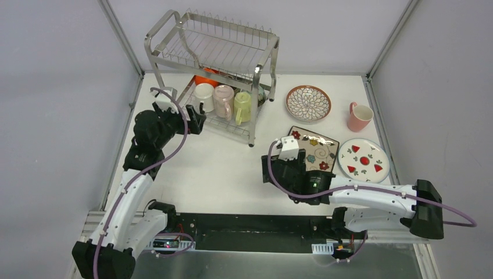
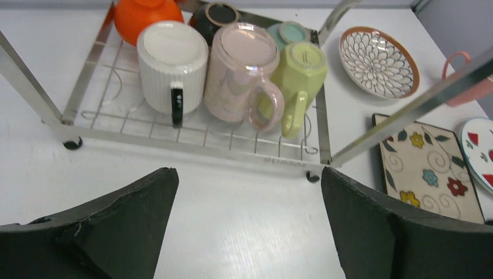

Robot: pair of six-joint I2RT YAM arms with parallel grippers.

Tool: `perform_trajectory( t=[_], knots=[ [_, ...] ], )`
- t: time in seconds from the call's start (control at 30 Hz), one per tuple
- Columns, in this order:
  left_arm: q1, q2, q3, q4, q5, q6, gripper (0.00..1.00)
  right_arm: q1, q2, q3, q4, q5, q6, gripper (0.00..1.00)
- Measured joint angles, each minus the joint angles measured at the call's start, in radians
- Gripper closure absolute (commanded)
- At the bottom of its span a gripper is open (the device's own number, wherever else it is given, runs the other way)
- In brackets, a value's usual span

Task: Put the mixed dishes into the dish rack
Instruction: Pick up the cup at the corner of the board.

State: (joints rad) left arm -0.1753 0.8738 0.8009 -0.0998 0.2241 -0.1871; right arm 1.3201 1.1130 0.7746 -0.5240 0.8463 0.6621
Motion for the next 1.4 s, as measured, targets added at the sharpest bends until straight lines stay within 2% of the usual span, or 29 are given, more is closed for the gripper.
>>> perform_trajectory(
  t=[0.27,0.47,0.77,0.9,1.1,1.2,1.33,1.4],
  knots=[
    [0.000,-0.164,-0.111,-0.126,0.045,-0.073,0.01,-0.207,-0.111,-0.006,-0.009,-0.051,0.071,0.00],
    [0.000,-0.169,-0.161,-0.176,0.115,-0.142,0.01,-0.384,-0.186,-0.020,-0.012,-0.094,0.096,0.00],
    [-0.037,-0.151,-0.160,-0.233,0.261,-0.175,0.01,-0.697,-0.167,-0.003,-0.026,-0.199,0.059,0.00],
    [-0.042,-0.177,-0.160,-0.257,0.256,-0.224,0.01,-0.825,-0.138,0.032,-0.037,-0.229,0.063,0.00],
    [-0.064,-0.185,-0.145,-0.314,0.241,-0.203,0.01,-0.964,-0.076,0.086,-0.048,-0.271,0.081,0.00],
    [-0.081,-0.191,-0.140,-0.333,0.206,-0.193,0.02,-1.047,-0.029,0.104,-0.040,-0.293,0.077,0.09],
    [-0.090,-0.200,-0.140,-0.350,0.149,-0.192,0.02,-1.192,0.022,0.108,0.019,-0.349,0.053,0.35],
    [-0.094,-0.206,-0.140,-0.351,0.138,-0.192,0.02,-1.246,0.051,0.120,0.040,-0.381,0.049,0.40]
  ],
)
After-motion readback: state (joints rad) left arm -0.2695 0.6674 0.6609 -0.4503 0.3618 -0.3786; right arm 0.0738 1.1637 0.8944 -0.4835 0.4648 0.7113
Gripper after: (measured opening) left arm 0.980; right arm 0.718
